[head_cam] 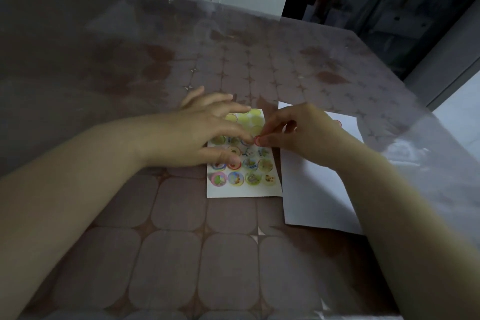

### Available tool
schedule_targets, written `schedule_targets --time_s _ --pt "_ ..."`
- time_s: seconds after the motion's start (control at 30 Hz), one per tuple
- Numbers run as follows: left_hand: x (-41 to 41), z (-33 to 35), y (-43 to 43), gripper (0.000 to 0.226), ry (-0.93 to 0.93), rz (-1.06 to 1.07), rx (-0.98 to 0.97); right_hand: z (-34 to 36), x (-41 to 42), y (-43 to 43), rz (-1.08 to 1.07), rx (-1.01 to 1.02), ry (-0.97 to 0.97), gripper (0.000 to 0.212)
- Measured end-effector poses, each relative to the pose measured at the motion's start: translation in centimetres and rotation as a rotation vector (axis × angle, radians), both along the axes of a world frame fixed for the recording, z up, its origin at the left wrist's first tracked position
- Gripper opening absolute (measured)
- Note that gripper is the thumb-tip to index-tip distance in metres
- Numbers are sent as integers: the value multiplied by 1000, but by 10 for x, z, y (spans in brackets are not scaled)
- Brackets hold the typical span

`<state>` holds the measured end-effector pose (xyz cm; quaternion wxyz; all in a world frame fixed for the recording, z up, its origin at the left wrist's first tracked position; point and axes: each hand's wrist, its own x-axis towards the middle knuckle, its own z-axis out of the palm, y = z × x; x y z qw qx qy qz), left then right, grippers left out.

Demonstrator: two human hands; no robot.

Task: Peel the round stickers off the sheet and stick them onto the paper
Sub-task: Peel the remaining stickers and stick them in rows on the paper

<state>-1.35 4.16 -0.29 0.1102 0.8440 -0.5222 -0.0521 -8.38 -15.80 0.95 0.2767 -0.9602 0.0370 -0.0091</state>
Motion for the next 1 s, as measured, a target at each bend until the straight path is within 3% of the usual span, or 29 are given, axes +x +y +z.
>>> schedule_targets --time_s 0.17,0.43,0.77,0.87,1.0 --pt "0 0 2 76 101 -2 67 -6 2 -1 32 48 -1 10" --pt "1 -7 0 102 7 27 132 -10 1 -3 -44 134 -10 6" --pt "-11 2 -1 107 103 64 152 -7 0 1 -151 202 -40 14" --pt "-13 5 0 103 115 55 159 -6 -1 0 -169 259 -34 14" --pt "-15 10 -1 81 89 59 251 -7 -2 0 -167 267 -41 12"
